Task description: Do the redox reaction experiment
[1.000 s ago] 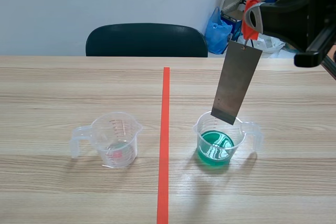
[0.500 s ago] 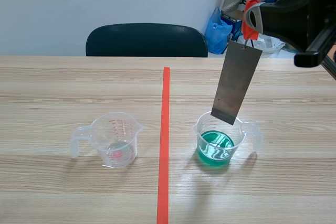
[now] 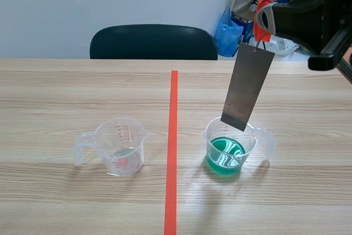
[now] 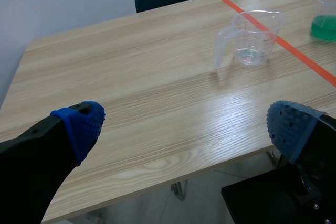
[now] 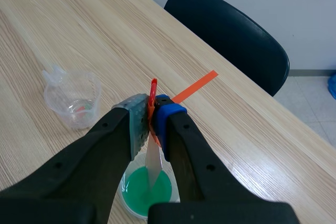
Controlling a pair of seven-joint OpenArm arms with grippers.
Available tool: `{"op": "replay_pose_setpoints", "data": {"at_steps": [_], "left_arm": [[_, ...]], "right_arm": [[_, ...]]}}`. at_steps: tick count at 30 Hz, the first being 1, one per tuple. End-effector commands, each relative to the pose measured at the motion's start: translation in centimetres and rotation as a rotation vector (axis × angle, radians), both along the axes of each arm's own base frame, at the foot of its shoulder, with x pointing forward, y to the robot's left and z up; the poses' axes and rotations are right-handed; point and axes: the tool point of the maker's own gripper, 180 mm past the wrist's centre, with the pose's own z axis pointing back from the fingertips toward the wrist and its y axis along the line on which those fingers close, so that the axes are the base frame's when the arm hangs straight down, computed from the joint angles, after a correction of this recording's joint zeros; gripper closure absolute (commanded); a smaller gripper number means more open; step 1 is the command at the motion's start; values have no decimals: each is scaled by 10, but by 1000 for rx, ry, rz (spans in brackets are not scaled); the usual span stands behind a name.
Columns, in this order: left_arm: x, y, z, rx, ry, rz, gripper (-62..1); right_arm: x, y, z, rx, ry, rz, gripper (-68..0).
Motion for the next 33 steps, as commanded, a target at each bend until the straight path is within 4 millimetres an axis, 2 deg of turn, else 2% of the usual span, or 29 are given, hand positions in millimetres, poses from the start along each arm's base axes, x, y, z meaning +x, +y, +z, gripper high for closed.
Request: {"op": "replay_pose_setpoints", "data": {"at_steps": [1, 19, 25, 27, 29, 33], "left_arm": [[2, 1, 7, -1, -35, 3, -623], [2, 1, 7, -1, -36, 3, -623], [3, 0, 13, -10, -67, -7, -619], [6, -1, 17, -13, -86, -26, -564], [9, -1, 21, -16, -101, -47, -473], [18, 0, 19, -9, -82, -98, -220]], "right_arm": [[0, 1, 10, 5, -31, 8, -6], [0, 1, 10, 5, -31, 8, -6], [0, 1, 10, 5, -31, 8, -6], [0, 1, 10, 5, -31, 8, -6], [0, 1, 10, 5, -31, 8, -6], [0, 1, 10, 5, -31, 8, -6]]}}
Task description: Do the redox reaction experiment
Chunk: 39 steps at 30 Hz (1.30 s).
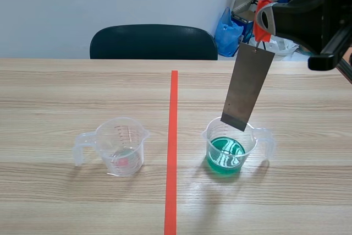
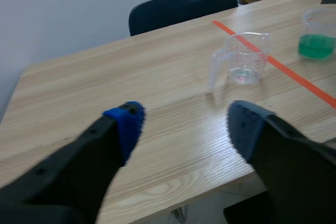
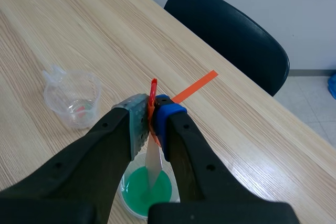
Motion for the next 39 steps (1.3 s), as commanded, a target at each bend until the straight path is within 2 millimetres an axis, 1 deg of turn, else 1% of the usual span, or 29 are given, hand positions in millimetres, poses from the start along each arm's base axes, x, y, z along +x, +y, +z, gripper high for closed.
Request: {"op": "replay_pose_setpoints", "data": {"at_steps": [1, 2, 3, 4, 5, 8, 11, 15, 18, 22, 26, 29, 34, 39], "left_arm": [[12, 0, 3, 3, -25, -27, -152], [20, -1, 2, -6, -35, -47, -99], [30, -3, 0, -34, -33, -72, -62], [41, -5, -4, -69, -12, -100, -38], [52, -9, -9, -112, 20, -135, -29], [86, -27, -23, -199, 105, -258, -27], [121, -44, -31, -171, 104, -350, -27], [161, -65, -39, -171, 116, -401, -27], [184, -82, -41, -180, 122, -440, -27], [212, -110, -43, -201, 125, -492, -27], [238, -146, -41, -223, 128, -560, -27], [251, -179, -43, -227, 146, -623, -27], [259, -236, -44, -225, 162, -745, -27], [260, -283, -40, -242, 166, -836, -27]], "right_arm": [[0, 1, 10, 5, -31, 8, -6], [0, 1, 10, 5, -31, 8, -6], [0, 1, 10, 5, -31, 8, -6], [0, 1, 10, 5, -31, 8, -6], [0, 1, 10, 5, -31, 8, -6], [0, 1, 10, 5, -31, 8, -6], [0, 1, 10, 5, -31, 8, -6], [0, 1, 10, 5, -31, 8, -6], [0, 1, 10, 5, -31, 8, -6], [0, 1, 11, 5, -31, 8, -6], [0, 1, 10, 5, -32, 8, -6], [0, 1, 11, 5, -32, 8, -6], [0, 1, 11, 5, -32, 8, -6], [0, 1, 11, 5, -32, 8, -6]]}}
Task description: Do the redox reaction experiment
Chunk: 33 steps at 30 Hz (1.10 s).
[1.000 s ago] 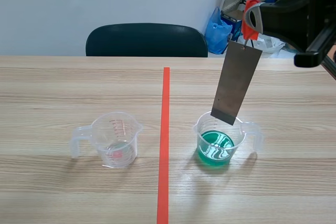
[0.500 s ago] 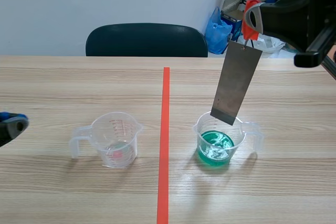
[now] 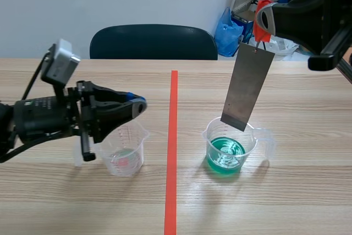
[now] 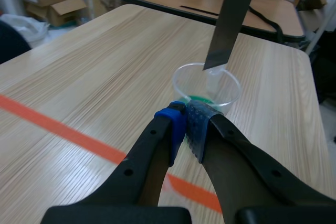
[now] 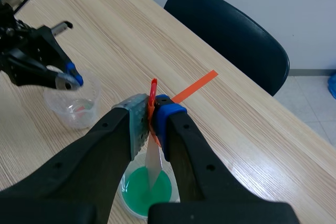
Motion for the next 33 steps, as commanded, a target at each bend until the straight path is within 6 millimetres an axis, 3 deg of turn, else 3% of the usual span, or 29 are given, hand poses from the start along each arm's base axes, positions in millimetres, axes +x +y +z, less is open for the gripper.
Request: {"op": "replay_pose_setpoints", "data": {"at_steps": [1, 7, 14, 25, 33], "left_arm": [[4, -10, 11, -42, -2, -4, -27], [4, -48, 19, -74, 18, -60, -27], [1, -73, 23, -89, 25, -92, -27], [6, -92, 26, -94, 17, -62, -27], [6, -94, 27, -100, 16, -60, -27]], "right_arm": [[0, 1, 10, 5, -31, 8, -6], [0, 1, 10, 5, -31, 8, -6], [0, 1, 11, 5, -31, 8, -6], [0, 1, 11, 5, -32, 8, -6], [0, 1, 11, 5, -32, 8, -6]]}}
